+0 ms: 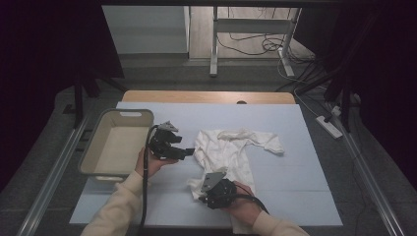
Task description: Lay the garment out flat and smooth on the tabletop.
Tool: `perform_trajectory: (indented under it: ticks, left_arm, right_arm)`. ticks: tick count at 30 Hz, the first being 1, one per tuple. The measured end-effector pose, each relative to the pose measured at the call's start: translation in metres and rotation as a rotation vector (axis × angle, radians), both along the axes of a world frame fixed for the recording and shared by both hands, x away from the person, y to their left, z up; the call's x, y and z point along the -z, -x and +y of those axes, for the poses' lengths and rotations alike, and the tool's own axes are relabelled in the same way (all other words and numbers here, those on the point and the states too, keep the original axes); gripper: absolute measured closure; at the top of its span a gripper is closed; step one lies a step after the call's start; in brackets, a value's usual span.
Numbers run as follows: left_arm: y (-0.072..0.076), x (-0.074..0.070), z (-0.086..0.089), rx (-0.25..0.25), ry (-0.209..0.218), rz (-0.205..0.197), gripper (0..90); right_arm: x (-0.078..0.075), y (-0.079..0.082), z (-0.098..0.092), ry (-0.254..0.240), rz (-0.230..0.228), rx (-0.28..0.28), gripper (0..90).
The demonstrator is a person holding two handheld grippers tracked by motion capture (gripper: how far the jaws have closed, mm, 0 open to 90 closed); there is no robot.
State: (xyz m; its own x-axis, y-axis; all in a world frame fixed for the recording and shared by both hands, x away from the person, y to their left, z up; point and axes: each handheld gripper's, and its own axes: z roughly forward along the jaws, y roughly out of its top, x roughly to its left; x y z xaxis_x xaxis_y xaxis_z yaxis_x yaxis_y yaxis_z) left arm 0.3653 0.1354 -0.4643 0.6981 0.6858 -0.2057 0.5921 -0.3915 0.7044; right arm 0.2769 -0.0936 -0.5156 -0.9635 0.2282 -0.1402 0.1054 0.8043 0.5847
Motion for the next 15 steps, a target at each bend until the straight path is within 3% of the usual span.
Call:
perform_trajectory:
  ticks: [1, 5, 8, 15]
  left_arm:
    - [0.0, 0.0, 0.0, 0.0, 0.0, 0.0, 23.9]
    - [0.0, 0.0, 0.0, 0.001, -0.002, -0.003, 23.9]
    - [0.0, 0.0, 0.001, -0.002, -0.001, -0.001, 23.9]
    - [0.001, -0.001, 0.002, -0.002, -0.002, -0.002, 23.9]
  right_arm:
    - [-0.001, -0.001, -0.001, 0.013, -0.003, 0.003, 66.7]
    - [-0.002, -0.01, -0.006, -0.036, 0.062, 0.024, 74.9]
    - [-0.005, -0.013, -0.01, -0.08, 0.112, 0.025, 75.0]
    - [-0.014, -0.003, -0.017, -0.129, 0.139, -0.003, 74.3]
